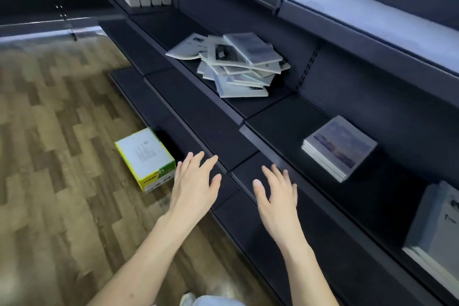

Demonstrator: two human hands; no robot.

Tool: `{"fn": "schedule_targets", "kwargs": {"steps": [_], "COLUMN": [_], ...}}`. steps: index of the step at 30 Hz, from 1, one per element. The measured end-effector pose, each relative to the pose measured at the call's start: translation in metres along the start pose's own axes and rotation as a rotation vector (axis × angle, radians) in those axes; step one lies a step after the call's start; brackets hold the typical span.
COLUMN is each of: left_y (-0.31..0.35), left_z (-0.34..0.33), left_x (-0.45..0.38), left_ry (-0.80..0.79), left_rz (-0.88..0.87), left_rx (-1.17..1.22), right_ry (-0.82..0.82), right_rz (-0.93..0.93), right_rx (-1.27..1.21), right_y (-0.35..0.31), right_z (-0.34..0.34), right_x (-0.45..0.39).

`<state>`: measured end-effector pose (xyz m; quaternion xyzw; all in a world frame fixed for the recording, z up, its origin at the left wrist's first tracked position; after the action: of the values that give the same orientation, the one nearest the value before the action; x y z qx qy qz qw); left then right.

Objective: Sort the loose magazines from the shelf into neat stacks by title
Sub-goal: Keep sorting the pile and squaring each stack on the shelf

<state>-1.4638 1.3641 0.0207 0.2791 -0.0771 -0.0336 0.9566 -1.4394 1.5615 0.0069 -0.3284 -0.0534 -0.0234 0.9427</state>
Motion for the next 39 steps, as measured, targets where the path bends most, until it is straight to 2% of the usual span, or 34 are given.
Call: {"fn": "schedule_targets", "kwargs": {"steps": [6, 14, 21, 29, 36, 39], "left_y": [-0.021, -0.074, -0.087, -0.082, -0.078, -0.072], "left_z": [0.037, 0.079, 0.116, 0.153, 0.167, 0.172], "left_x": [-0.021, -0.051, -0.127, -0.232, -0.292, -0.322], "left_ry": [0.053, 0.105, 0.092, 0.049, 0.041, 0.034], "left_rz": [-0.001, 0.073, 0.037, -0.061, -0.158, -0.222], "left_rx": [0.048, 0.056, -0.044, -0.105, -0.057, -0.028], "right_ry": [-0.012, -0.142, -0.093, 0.062, 0.348, 0.462], "right_rz": [0.013, 0.161, 0.215, 0.183, 0.206, 0.144], "right_rx": [0.024, -0.033, -0.087, -0.205, -0.268, -0.226], "right_y": [-0.038, -0.105, -0.146, -0.175, -0.192, -0.176], "right_z": [-0.013, -0.083, -0.084, -0.055, -0.022, -0.009], "right_x": [-0.038, -0.089, -0.18, -0.282, -0.331, -0.356]}}
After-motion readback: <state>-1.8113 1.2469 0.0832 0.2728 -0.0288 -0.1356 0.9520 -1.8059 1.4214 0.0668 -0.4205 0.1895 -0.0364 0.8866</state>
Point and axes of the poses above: each hand's wrist, its own x-axis away from the middle knuckle, its own z-axis out of the back of the hand, y = z × x, the point moved 8 cm from there along -x, towards the middle knuckle, and after that the axes turned 9 degrees about -y, right-handed, at the moved point
